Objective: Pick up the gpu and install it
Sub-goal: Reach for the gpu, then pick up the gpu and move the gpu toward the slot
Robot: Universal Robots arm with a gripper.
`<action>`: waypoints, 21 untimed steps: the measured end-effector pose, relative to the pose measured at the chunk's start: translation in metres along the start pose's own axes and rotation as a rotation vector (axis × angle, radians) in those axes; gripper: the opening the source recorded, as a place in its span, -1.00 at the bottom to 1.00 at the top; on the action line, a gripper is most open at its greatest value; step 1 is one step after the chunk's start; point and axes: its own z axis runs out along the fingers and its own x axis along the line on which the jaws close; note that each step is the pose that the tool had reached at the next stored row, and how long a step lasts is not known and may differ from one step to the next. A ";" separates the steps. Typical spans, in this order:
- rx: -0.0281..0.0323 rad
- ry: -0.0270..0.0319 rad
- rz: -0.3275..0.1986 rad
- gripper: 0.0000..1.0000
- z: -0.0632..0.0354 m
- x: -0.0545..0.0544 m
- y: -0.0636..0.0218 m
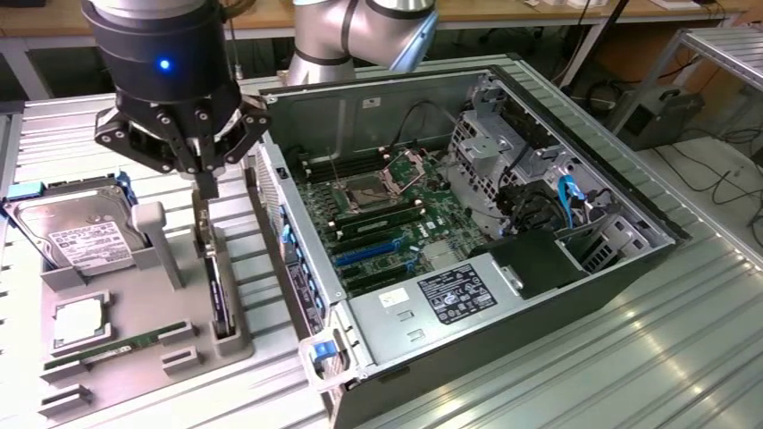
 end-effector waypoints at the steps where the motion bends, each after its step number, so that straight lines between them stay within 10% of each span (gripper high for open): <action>1: 0.0007 0.0002 0.000 -0.79 0.0012 0.002 -0.0022; 21: 0.0050 0.0010 0.000 -0.66 0.0057 0.009 -0.0086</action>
